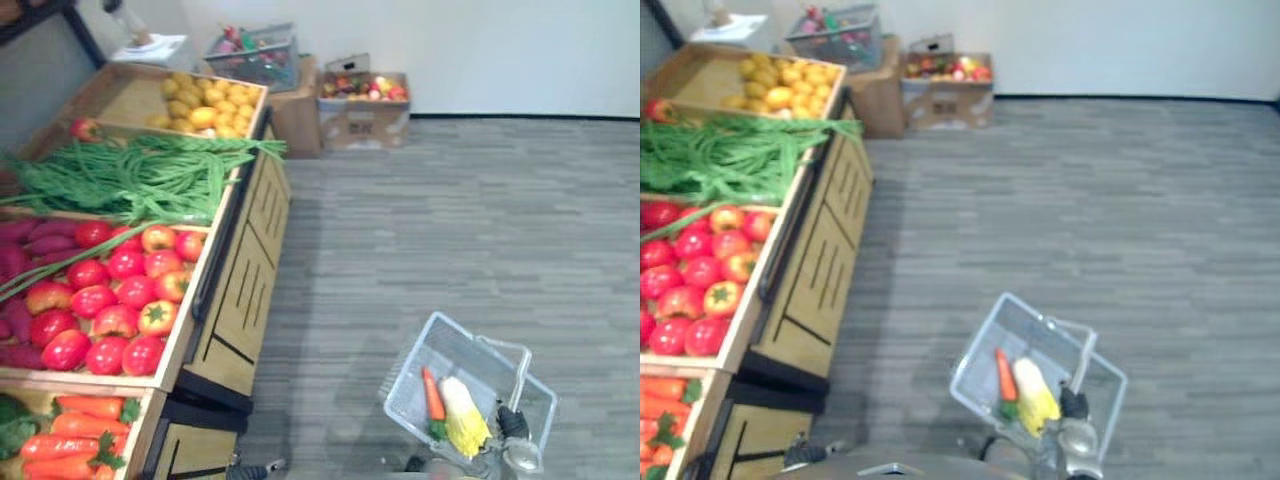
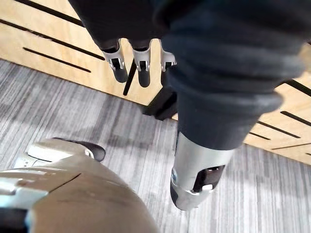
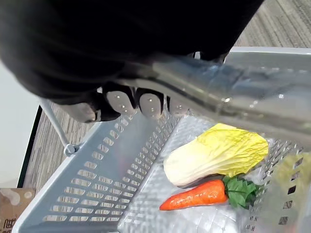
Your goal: Pick vegetable in the basket
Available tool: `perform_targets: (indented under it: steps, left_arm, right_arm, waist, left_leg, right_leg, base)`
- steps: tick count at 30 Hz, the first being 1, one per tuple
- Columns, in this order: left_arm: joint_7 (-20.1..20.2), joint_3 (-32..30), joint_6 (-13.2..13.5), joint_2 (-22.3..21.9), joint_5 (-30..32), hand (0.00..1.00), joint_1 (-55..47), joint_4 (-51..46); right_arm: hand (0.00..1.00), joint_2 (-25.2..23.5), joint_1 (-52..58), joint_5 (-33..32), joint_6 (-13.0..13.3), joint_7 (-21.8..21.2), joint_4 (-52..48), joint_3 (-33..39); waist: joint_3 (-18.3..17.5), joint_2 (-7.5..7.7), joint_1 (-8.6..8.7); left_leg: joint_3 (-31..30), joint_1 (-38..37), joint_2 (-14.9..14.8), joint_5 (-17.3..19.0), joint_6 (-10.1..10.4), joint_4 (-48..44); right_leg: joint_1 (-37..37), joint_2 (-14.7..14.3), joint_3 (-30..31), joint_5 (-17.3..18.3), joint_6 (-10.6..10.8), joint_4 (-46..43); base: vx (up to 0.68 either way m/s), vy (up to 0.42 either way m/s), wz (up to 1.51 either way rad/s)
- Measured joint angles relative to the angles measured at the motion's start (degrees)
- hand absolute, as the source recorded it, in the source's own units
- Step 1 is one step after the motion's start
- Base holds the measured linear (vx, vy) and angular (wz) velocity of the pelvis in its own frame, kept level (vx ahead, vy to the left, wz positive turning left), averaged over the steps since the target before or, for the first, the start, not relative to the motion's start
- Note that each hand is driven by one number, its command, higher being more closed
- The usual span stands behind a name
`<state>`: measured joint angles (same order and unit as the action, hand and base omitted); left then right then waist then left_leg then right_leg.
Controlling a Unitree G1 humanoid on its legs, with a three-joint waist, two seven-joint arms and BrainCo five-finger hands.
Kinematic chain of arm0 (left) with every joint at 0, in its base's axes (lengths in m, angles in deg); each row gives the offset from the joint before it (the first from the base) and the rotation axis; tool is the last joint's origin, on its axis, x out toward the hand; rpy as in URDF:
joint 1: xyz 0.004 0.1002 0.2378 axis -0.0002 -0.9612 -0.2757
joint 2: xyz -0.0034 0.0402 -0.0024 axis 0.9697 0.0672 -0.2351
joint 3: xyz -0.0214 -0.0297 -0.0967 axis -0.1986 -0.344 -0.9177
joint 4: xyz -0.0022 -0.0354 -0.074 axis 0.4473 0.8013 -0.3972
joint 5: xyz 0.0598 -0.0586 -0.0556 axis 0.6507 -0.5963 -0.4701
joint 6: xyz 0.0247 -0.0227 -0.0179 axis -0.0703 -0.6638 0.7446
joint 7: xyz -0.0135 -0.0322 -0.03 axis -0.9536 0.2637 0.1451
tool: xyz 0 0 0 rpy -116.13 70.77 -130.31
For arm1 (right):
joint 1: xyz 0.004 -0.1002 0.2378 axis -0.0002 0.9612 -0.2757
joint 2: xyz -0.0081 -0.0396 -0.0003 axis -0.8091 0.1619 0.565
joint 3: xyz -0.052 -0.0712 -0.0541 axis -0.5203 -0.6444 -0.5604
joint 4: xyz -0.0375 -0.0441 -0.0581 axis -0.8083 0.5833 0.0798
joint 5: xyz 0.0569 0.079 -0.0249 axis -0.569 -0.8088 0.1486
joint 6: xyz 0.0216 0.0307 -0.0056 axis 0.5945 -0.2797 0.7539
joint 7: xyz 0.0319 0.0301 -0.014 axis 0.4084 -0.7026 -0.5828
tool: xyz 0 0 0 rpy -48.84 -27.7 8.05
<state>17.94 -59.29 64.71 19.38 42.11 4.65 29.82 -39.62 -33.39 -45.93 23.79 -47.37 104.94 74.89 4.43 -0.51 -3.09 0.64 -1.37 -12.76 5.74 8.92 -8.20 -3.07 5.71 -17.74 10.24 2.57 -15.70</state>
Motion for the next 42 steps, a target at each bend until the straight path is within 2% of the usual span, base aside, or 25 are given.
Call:
perform_targets:
  steps: [3, 6, 11, 13, 17, 19, 25, 28, 42]
  left_arm:
    - [-0.04, 0.47, -0.02, 0.04, -1.05, 0.0, -0.01, 0.07]
    - [-0.16, 0.9, -0.06, 0.3, -3.27, 0.0, -0.46, 0.18]
    - [1.04, 1.03, 0.03, 0.59, -6.59, 0.0, -0.98, 1.0]
    - [2.04, 1.04, 0.07, 0.8, -6.79, 0.0, -0.94, 1.25]
    - [3.11, 2.33, 0.11, 1.96, -6.92, 0.0, -0.79, 2.13]
    - [3.81, 3.37, 0.09, 2.64, -8.82, 0.0, -0.31, 3.6]
    - [5.01, 4.38, 0.14, 3.06, -9.26, 0.0, -0.25, 4.64]
    - [5.07, 5.57, 0.17, 3.39, -11.21, 0.0, -0.24, 4.95]
    - [7.0, 8.75, 0.19, 4.67, -11.32, 0.0, 0.18, 5.89]
  right_arm:
    - [1.0, 0.74, 0.02, -0.49, -0.02, 0.05, 1.31, 2.06]
    - [1.0, 1.78, -0.3, -1.94, -0.41, 0.03, 2.33, 2.21]
    - [1.0, 1.77, 0.02, -4.02, -0.44, -0.03, 4.11, 5.39]
    - [1.0, 1.67, 0.09, -4.04, -0.46, -0.08, 4.71, 6.22]
    - [1.0, 1.65, 0.11, -3.96, -0.56, -0.23, 5.69, 6.37]
    - [1.0, 1.7, 0.1, -3.94, -0.58, -0.24, 6.09, 6.37]
    - [1.0, 1.73, 0.05, -3.94, -0.62, -0.81, 6.22, 6.23]
    - [1.0, 1.73, 0.01, -3.94, -0.61, -1.09, 6.27, 5.24]
    - [1.0, 2.16, -0.21, -3.95, -0.58, -1.26, 8.04, 3.31]
  waist:
    - [0.07, 0.18, 0.16]
    - [0.05, 0.13, 0.76]
    - [-0.57, 0.12, 1.61]
    - [-0.9, -0.05, 1.66]
    - [-1.32, 0.58, 1.71]
    - [-1.39, 0.66, 1.92]
    - [-1.48, 0.61, 2.85]
    - [-1.48, 0.61, 2.88]
    - [-1.6, 0.97, 2.84]
  left_leg:
    - [2.44, 1.31, 1.08, -3.07, -0.84, 0.63]
    - [5.17, 0.89, 1.61, -4.98, -0.96, 4.1]
    - [5.43, -0.99, 1.67, -5.0, -0.88, 9.99]
    - [5.82, -0.89, 2.37, -4.97, -0.85, 10.9]
    - [7.2, -0.96, 4.03, -4.62, -1.48, 11.15]
    - [8.22, -1.48, 4.66, -4.39, -1.86, 11.29]
    - [9.47, -3.12, 5.21, -4.12, -2.12, 12.2]
    - [9.68, -3.19, 5.22, -4.08, -2.1, 12.23]
    - [9.71, -5.91, 5.43, -3.33, -2.27, 12.19]
  right_leg:
    - [1.41, 1.21, -3.26, 0.63, -0.16, 1.26]
    - [1.32, 1.47, -3.93, 0.57, -0.1, 2.34]
    - [1.16, 0.95, -4.32, -0.57, 1.33, 4.26]
    - [1.23, 1.26, -4.05, -2.11, 2.0, 5.94]
    - [1.59, 1.94, -2.51, -4.74, 3.01, 8.76]
    - [2.19, 2.19, -1.65, -5.86, 3.27, 10.18]
    - [3.42, 2.3, -0.79, -6.44, 3.72, 11.67]
    - [3.46, 2.15, -0.45, -6.83, 3.63, 12.28]
    - [7.53, 1.97, -0.53, -7.57, 3.76, 14.73]
  base:
    - [-0.03, -0.101, 0.68]
    - [-0.09, -0.007, 0.3]
    - [-0.09, 0.073, 0.07]
    - [-0.05, 0.12, -0.03]
    - [-0.01, 0.095, -0.17]
    - [0.03, 0.065, -0.17]
    - [0.05, 0.032, -0.08]
    - [0.05, 0.008, -0.08]
    - [0.01, 0.002, 0.0]
